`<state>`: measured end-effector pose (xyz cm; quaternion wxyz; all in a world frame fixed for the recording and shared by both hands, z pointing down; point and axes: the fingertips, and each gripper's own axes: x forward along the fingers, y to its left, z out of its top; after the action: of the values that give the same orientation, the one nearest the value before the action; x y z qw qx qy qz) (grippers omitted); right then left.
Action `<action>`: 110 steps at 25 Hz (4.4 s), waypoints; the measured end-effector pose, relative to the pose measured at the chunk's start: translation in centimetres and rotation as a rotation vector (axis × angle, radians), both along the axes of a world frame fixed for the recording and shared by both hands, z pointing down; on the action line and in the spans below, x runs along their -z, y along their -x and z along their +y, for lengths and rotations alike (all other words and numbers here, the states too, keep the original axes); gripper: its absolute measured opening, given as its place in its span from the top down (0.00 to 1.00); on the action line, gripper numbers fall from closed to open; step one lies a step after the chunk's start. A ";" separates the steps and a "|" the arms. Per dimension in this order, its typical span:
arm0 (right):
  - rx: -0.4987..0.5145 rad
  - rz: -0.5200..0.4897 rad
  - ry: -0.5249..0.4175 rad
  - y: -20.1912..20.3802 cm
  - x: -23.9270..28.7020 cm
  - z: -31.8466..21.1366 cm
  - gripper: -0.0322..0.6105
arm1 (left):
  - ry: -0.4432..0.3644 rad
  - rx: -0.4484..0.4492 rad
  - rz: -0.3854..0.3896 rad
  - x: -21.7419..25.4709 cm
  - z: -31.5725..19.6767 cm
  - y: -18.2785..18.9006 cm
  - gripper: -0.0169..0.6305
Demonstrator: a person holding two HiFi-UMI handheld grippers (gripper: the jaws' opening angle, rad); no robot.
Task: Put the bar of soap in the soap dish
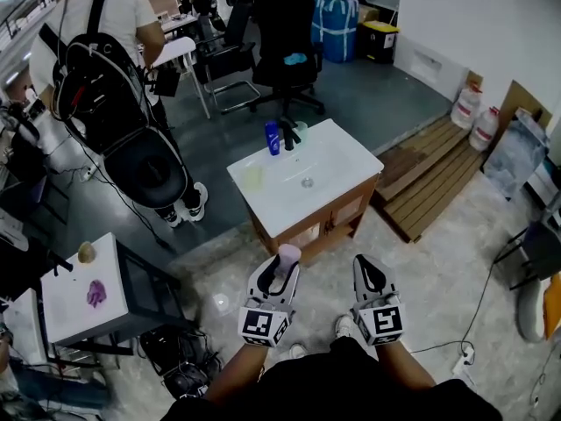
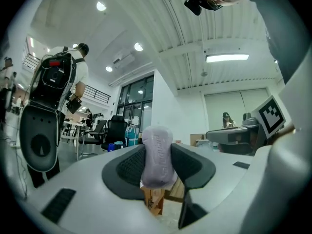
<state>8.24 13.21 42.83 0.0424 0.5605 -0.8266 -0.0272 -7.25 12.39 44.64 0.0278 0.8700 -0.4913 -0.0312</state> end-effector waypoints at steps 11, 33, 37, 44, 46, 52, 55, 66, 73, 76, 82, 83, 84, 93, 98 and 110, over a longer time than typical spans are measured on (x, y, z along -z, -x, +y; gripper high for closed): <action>0.050 -0.009 -0.005 1.5 -0.9 -6.7 0.92 | -0.016 0.052 -0.035 -0.6 -5.2 1.7 0.68; 0.287 -0.024 0.003 -1.2 -1.1 -22.8 0.92 | -0.066 0.262 -0.098 1.8 -17.7 -1.6 0.69; 0.336 -0.020 0.029 -1.3 -1.9 -23.9 0.92 | -0.066 0.306 -0.112 1.9 -18.7 -1.3 0.69; 0.447 0.032 0.000 0.8 -1.9 -25.5 0.92 | -0.072 0.340 -0.143 2.1 -21.1 -0.3 0.69; 0.456 0.025 0.002 1.5 -1.9 -26.6 0.92 | -0.073 0.353 -0.141 2.1 -22.1 0.3 0.69; 0.471 0.007 0.004 4.5 -1.9 -30.5 0.92 | -0.069 0.386 -0.134 1.5 -25.6 2.8 0.69; 0.478 0.004 0.009 6.1 -1.8 -32.8 0.92 | -0.055 0.400 -0.125 0.9 -27.6 4.2 0.69; 0.487 0.027 0.033 11.1 -2.3 -39.5 0.92 | 0.037 0.382 -0.107 -2.8 -33.3 9.0 0.69; 0.478 0.024 0.063 12.5 -3.8 -41.7 0.92 | 0.065 0.368 -0.126 -4.4 -35.3 10.0 0.69; 0.494 0.017 0.095 12.9 -5.3 -42.6 0.92 | 0.087 0.377 -0.140 -5.5 -36.3 10.3 0.69; 0.556 0.044 0.114 13.2 -6.7 -45.5 0.92 | 0.154 0.407 -0.161 -8.7 -38.9 9.9 0.69; 0.563 0.046 0.122 13.2 -7.0 -45.9 0.92 | 0.167 0.414 -0.162 -9.3 -39.2 9.9 0.69; 0.568 0.048 0.131 13.2 -7.4 -46.3 0.92 | 0.180 0.420 -0.164 -9.9 -39.4 10.0 0.69; 0.593 0.088 0.232 14.0 -10.6 -48.5 0.92 | 0.301 0.472 -0.201 -15.4 -41.0 12.2 0.69; 0.623 0.078 0.260 14.3 -12.7 -49.1 0.92 | 0.374 0.488 -0.211 -18.4 -41.6 13.5 0.69; 0.662 0.058 0.323 15.1 -15.3 -50.5 0.92 | 0.552 0.486 -0.243 -23.8 -43.7 13.9 0.69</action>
<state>-6.89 -37.24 58.11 0.1425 0.2478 -0.9553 0.0756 -21.15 -31.34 68.41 0.1941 0.6852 -0.6729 0.1999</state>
